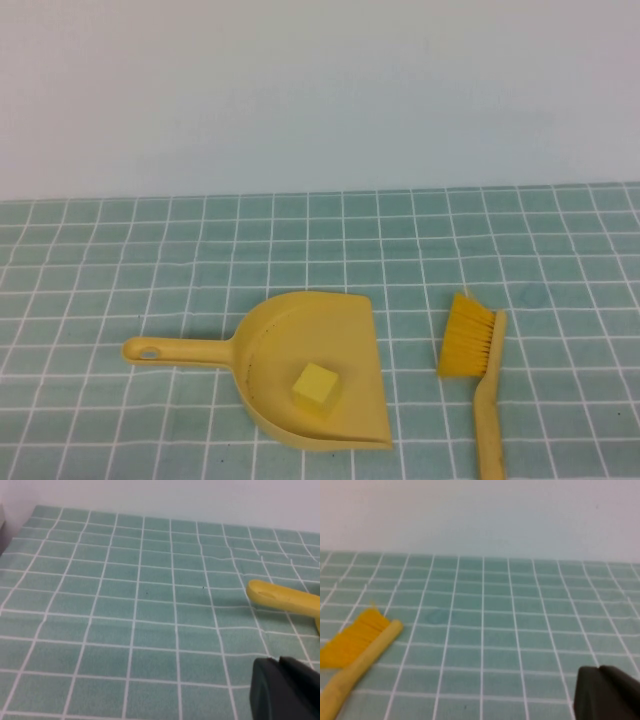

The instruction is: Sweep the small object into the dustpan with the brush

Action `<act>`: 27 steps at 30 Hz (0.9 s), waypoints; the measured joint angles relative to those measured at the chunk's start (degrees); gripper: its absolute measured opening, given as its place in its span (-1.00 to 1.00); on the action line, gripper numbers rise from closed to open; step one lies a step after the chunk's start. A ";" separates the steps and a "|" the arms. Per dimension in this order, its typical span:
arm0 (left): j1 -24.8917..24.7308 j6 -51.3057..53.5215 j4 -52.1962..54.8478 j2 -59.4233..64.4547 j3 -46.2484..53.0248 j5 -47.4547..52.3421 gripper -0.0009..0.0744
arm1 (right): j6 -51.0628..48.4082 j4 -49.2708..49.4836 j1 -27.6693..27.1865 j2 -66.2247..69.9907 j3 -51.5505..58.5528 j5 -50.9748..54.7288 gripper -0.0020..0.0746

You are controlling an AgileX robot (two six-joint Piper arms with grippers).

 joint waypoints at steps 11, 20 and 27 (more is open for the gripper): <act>0.00 0.74 0.98 0.00 0.00 1.08 -0.98 | 0.78 -0.62 0.00 -4.51 7.64 -1.00 -0.95; -0.33 2.48 1.35 0.00 -0.10 1.39 -0.98 | 1.86 -1.83 1.81 -4.54 7.64 -1.22 -0.95; -0.60 4.35 2.14 0.00 -0.23 2.20 -0.98 | 2.85 -2.45 1.81 -4.54 7.64 -0.52 -0.95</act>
